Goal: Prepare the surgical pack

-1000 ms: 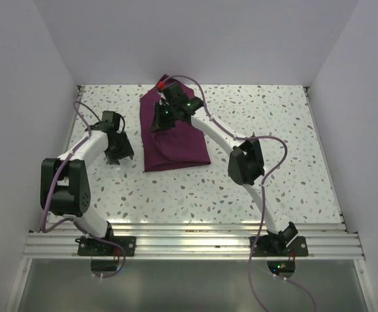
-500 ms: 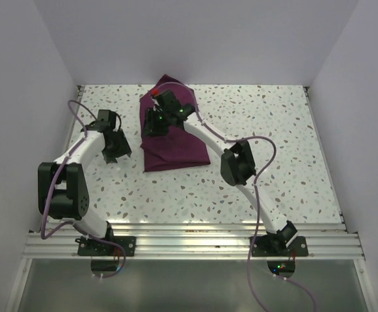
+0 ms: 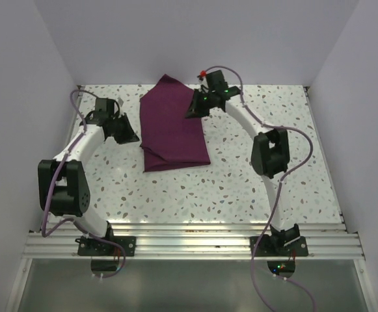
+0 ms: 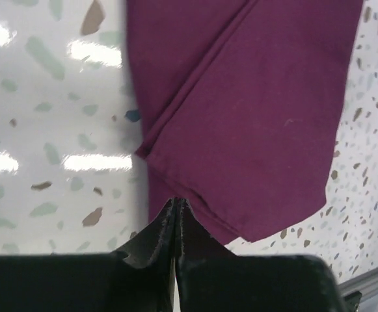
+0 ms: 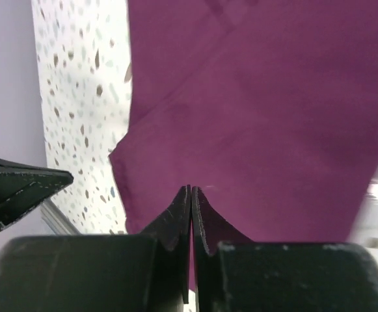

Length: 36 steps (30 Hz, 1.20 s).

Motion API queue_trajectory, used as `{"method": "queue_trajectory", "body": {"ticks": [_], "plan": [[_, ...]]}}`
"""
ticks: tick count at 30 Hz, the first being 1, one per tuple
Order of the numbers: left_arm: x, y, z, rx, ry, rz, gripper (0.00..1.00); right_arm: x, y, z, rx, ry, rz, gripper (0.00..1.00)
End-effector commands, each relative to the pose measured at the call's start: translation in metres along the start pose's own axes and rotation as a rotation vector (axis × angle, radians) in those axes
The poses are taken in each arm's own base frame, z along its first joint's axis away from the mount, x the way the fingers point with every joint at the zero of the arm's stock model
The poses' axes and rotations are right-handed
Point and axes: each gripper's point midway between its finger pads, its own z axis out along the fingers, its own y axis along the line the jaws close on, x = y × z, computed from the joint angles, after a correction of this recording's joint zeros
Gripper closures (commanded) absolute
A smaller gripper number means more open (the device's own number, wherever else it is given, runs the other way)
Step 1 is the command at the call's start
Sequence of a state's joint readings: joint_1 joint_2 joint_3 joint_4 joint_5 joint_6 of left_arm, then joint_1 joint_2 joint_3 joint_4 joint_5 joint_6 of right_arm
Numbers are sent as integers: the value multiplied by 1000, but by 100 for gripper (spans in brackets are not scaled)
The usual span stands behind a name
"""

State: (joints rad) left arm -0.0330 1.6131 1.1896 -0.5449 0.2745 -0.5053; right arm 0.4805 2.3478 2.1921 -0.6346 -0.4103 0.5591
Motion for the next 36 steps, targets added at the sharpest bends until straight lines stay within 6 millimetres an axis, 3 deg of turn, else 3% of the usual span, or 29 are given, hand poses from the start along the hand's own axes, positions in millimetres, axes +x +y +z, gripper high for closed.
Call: {"method": "queue_trajectory", "body": {"ticks": [1, 5, 6, 14, 19, 24, 29, 32, 36], "plan": [[-37, -40, 10, 200, -65, 46, 100, -31, -18, -33, -108, -35, 59, 100], [-54, -66, 28, 351, -63, 76, 100, -37, -25, -19, -177, -9, 40, 100], [-53, -63, 43, 357, -39, 68, 100, -35, -28, -12, -190, -3, 46, 100], [-67, -81, 95, 472, 4, 94, 100, -43, -29, 22, -302, -48, 82, 100], [-74, -66, 129, 405, 46, 66, 100, -46, -48, 44, -265, -31, 104, 100], [-58, -37, 154, 288, 119, 16, 100, -44, -74, 60, -232, -19, 164, 100], [-32, -4, 162, 168, 205, -15, 100, -29, -102, 68, -169, 30, 188, 100], [-16, 13, 161, 123, 255, -40, 100, -17, -108, 66, -138, 66, 170, 100], [4, 29, 155, 75, 296, -42, 100, 11, -124, 63, -90, 126, 182, 100]]}}
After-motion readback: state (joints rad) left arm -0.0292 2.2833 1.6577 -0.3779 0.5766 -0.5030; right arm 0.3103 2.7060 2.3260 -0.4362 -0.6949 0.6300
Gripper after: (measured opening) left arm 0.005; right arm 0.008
